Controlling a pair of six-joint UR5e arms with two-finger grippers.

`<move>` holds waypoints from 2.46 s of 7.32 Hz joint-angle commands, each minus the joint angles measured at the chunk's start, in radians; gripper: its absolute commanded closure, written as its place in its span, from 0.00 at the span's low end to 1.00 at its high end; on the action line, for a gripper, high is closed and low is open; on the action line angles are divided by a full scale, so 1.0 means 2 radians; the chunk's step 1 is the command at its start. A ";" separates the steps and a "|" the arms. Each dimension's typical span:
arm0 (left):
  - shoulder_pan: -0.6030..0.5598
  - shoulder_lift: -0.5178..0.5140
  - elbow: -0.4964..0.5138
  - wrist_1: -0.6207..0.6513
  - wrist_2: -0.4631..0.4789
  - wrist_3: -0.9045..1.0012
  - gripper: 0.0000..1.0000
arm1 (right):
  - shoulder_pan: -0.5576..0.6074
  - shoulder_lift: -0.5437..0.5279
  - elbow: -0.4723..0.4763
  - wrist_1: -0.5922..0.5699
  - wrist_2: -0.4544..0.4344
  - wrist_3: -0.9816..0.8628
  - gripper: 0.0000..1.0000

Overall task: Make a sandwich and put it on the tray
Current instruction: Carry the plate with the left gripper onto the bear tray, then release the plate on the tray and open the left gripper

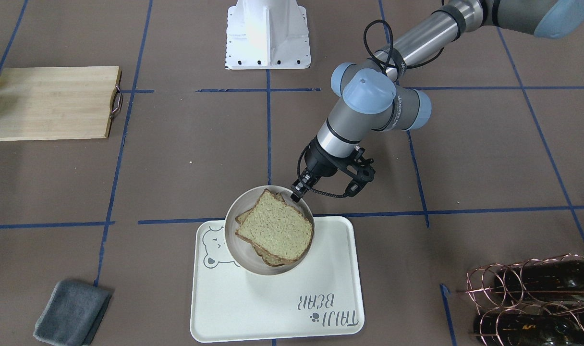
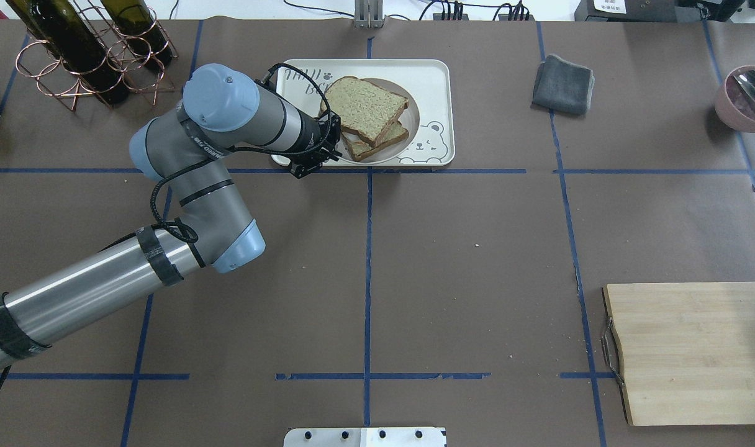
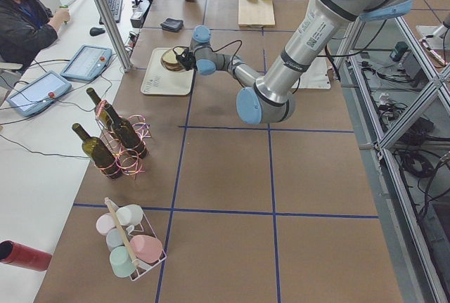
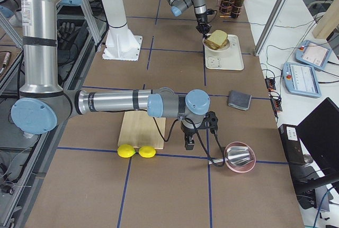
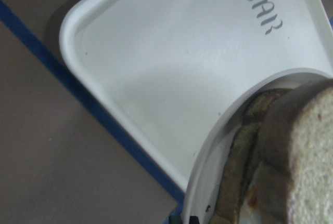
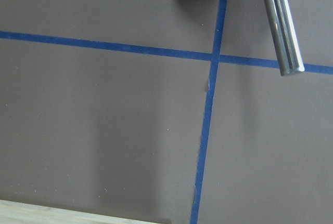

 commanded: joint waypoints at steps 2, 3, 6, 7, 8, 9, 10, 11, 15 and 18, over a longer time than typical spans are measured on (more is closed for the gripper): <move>0.000 -0.030 0.069 -0.021 0.045 -0.018 1.00 | 0.000 0.002 -0.003 0.000 0.000 0.001 0.00; 0.001 -0.042 0.094 -0.037 0.045 -0.018 1.00 | 0.000 0.002 -0.003 0.000 0.000 0.001 0.00; 0.007 -0.044 0.097 -0.040 0.045 -0.018 1.00 | 0.000 0.002 -0.003 0.000 0.000 0.001 0.00; 0.007 -0.044 0.096 -0.040 0.045 -0.016 0.70 | 0.000 0.002 -0.003 0.000 0.000 0.001 0.00; 0.009 -0.040 0.087 -0.038 0.045 -0.010 0.65 | 0.000 0.002 -0.003 0.001 0.000 0.001 0.00; 0.011 -0.023 0.060 -0.037 0.045 0.004 0.57 | 0.000 0.005 -0.003 0.001 -0.001 0.000 0.00; 0.010 -0.008 0.034 -0.035 0.042 0.008 0.57 | 0.000 0.007 -0.003 0.001 -0.001 0.000 0.00; 0.008 0.002 0.012 -0.028 0.026 0.011 0.57 | 0.000 0.007 -0.003 0.001 -0.001 0.000 0.00; 0.000 0.148 -0.213 0.068 -0.019 0.132 0.00 | 0.006 0.006 -0.003 0.001 -0.001 -0.001 0.00; -0.032 0.213 -0.289 0.132 -0.024 0.301 0.00 | 0.037 0.003 -0.003 0.001 0.000 -0.005 0.00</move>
